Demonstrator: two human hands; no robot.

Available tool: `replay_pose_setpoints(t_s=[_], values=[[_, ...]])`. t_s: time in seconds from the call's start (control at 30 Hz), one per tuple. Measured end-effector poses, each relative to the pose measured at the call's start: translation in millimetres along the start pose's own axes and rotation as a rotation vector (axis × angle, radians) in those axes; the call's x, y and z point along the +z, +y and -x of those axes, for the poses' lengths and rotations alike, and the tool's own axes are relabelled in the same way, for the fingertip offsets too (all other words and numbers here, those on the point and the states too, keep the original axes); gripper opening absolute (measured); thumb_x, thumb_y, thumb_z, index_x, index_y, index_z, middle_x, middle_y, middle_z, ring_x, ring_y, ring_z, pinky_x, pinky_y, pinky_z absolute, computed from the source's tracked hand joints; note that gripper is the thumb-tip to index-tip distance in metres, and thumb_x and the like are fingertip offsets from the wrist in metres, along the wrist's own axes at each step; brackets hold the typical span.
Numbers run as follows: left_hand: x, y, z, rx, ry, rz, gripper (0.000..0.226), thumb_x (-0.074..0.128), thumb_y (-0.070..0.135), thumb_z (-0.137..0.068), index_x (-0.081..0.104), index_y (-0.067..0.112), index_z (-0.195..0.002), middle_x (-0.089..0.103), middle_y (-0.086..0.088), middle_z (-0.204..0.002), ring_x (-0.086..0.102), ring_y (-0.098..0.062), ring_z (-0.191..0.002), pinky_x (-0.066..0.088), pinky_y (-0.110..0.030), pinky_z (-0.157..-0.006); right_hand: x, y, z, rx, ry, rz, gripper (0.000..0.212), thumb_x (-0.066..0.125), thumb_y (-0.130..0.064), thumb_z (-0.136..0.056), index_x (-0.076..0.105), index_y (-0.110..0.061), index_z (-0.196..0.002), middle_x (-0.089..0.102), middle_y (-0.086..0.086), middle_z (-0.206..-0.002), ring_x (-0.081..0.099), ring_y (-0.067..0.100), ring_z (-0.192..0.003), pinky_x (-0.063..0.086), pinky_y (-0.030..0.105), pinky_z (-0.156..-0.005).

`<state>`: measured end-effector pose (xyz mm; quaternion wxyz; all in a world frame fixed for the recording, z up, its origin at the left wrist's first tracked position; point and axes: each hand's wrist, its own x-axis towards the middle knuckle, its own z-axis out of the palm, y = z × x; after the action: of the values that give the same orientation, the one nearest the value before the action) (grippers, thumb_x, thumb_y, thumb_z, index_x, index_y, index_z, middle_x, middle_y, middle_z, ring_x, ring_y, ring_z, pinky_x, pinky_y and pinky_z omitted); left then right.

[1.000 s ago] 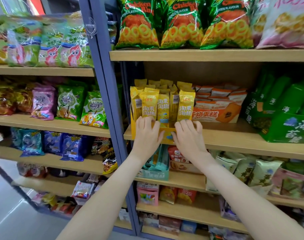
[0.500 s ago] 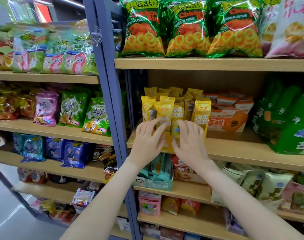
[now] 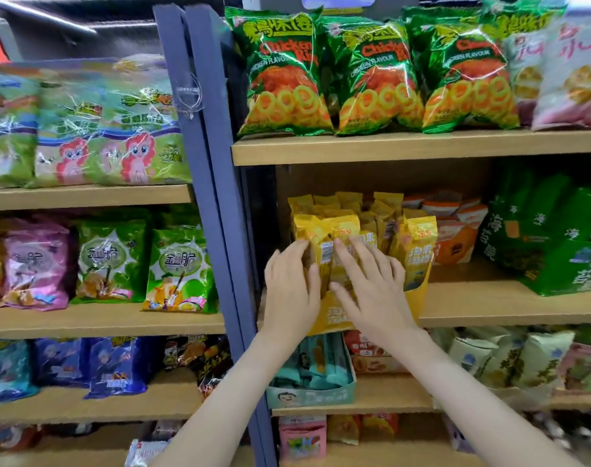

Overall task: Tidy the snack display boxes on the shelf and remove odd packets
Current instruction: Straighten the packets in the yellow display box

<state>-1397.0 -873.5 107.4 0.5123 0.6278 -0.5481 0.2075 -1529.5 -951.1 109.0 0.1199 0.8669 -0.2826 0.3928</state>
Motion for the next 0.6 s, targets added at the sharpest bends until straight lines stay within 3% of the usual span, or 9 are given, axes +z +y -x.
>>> replay_pose_setpoints(t_s=[0.2,0.37,0.47,0.6], values=[[10.3,-5.0,-6.3,-0.073,-0.106,0.138,0.045,0.032,0.027,-0.102,0.047,0.009,-0.14,0.052,-0.008,-0.138,0.043,-0.025,-0.13,0.039,-0.052,-0.107,11.9,-12.4,-7.0,0.148,-0.006,-0.181,0.066,0.026,-0.062,-0.096,0.037,-0.016,-0.143,0.032,0.01,-0.152,0.028,0.022,-0.137,0.019,0.037,-0.107],[5.0,-5.8,-25.2,-0.118,-0.13,0.266,0.034,0.04,0.017,-0.097,0.055,0.014,-0.128,0.048,0.017,-0.119,0.037,-0.002,-0.119,0.037,-0.046,-0.107,19.6,-8.5,-28.5,0.248,0.041,-0.327,0.061,0.042,-0.062,-0.089,0.046,-0.013,-0.124,0.038,0.008,-0.139,0.031,0.018,-0.133,0.029,0.048,-0.105],[-4.1,-3.3,-20.7,-0.162,-0.105,0.314,0.027,0.05,0.012,-0.098,0.052,0.029,-0.118,0.043,0.03,-0.114,0.036,0.003,-0.114,0.034,-0.038,-0.107,16.4,-10.0,-25.6,0.199,0.031,-0.339,0.059,0.046,-0.062,-0.085,0.053,-0.013,-0.118,0.037,0.007,-0.14,0.03,0.02,-0.135,0.025,0.05,-0.107],[-14.3,1.2,-15.9,-0.202,-0.06,0.364,0.043,0.059,0.012,-0.095,0.045,0.049,-0.11,0.047,0.029,-0.111,0.047,-0.009,-0.118,0.041,-0.033,-0.102,9.2,-13.2,-18.8,0.193,0.001,-0.384,0.056,0.045,-0.062,-0.084,0.059,-0.012,-0.105,0.034,0.006,-0.146,0.018,0.02,-0.142,0.015,0.042,-0.11]])
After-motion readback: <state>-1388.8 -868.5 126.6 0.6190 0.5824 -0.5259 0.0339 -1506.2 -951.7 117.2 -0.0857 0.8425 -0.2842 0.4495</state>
